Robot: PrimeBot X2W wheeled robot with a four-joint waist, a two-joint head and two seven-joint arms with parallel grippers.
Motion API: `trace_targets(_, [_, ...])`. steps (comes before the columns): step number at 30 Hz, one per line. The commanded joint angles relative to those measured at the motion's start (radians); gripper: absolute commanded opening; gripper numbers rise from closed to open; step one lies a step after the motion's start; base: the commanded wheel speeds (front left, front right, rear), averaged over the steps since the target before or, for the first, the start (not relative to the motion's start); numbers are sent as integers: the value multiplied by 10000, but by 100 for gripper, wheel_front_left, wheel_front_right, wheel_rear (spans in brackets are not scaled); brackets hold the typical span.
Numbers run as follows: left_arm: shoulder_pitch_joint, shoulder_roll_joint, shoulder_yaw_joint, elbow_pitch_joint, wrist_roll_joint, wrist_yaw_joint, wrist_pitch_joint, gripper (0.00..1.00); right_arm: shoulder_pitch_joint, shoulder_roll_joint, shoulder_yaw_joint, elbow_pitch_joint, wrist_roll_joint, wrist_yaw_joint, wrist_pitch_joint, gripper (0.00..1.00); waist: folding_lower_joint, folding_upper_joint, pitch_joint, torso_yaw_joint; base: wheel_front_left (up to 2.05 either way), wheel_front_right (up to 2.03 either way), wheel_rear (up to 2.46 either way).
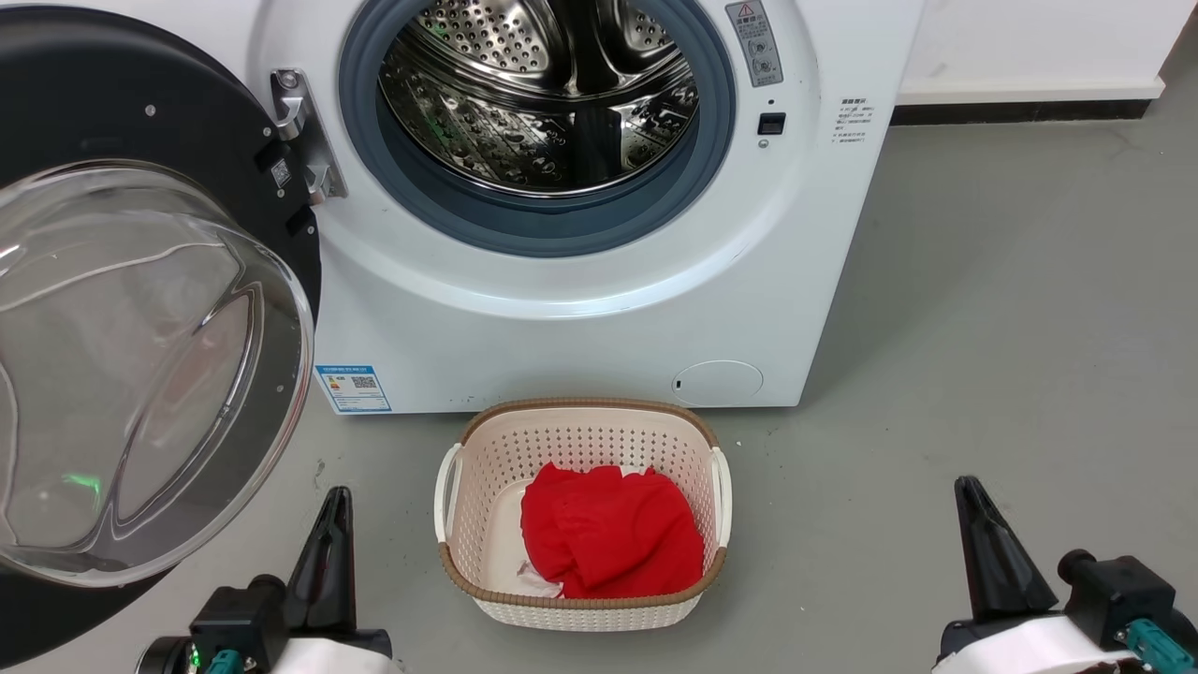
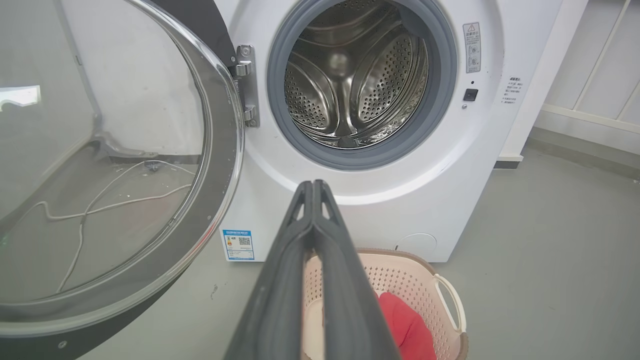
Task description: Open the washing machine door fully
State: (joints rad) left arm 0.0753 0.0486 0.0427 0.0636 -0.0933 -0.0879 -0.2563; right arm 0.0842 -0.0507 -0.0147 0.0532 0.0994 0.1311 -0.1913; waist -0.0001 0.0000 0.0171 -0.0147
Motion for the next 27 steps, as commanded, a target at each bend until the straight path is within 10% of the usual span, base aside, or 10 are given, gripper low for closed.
trace_targets(1, [-180,6,93,26,-483,-15,163,0,-84,-19,18,-68,557,0,54,0,1,0,-3,3,0,0,0])
trace_targets(27, [-745,13,273,575,-5437,-162,1327,0,-750,-268,-5,589,5737,-2,812,0,1,0,-33,35,0,0,0])
